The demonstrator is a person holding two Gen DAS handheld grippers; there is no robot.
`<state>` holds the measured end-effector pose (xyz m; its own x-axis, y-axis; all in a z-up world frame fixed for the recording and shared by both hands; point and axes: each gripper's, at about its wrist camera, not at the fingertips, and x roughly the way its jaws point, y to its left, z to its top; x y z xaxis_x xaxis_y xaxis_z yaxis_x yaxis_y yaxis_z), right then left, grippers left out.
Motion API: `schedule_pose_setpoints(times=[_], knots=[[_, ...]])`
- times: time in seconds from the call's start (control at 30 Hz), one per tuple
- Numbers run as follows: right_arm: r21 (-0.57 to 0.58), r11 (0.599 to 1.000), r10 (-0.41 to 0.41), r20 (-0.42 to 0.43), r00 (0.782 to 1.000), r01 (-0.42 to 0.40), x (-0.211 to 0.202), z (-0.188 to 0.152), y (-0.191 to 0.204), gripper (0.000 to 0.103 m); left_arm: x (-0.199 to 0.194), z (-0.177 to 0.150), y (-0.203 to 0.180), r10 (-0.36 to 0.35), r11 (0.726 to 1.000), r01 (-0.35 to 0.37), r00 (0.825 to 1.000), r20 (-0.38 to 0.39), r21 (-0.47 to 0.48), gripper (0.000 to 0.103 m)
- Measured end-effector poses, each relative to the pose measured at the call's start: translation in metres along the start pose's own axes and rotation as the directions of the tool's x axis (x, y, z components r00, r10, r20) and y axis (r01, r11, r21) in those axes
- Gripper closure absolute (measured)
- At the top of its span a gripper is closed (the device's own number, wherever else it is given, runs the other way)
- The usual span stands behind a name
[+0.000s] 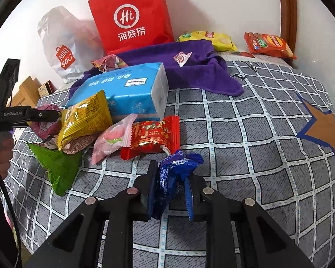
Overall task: Organize snacks
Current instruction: 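Grasp the blue candy packet with the right tool while the left tool grasps the pink-yellow bag, then carry the blue packet and pink-yellow bag with both tools toward the purple towel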
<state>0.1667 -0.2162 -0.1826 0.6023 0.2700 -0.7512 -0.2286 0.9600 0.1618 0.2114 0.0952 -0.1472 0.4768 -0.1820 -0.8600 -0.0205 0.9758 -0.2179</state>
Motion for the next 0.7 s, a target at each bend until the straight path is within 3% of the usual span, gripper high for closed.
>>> schedule_pose_setpoints(times=[0.4,0.7], knots=[[-0.021,1.000,0.016,0.026,1.000,-0.015,-0.024,0.000,0.017,0.083,-0.039,-0.016,0.007,-0.043,0.998,0.046,0.997,0.067,-0.036,0.027],[-0.052,0.999,0.013,0.075,0.997,-0.010,-0.048,0.021,0.026,0.083,-0.058,-0.015,-0.011,-0.086,0.996,0.088,0.991,0.102,-0.014,0.027]])
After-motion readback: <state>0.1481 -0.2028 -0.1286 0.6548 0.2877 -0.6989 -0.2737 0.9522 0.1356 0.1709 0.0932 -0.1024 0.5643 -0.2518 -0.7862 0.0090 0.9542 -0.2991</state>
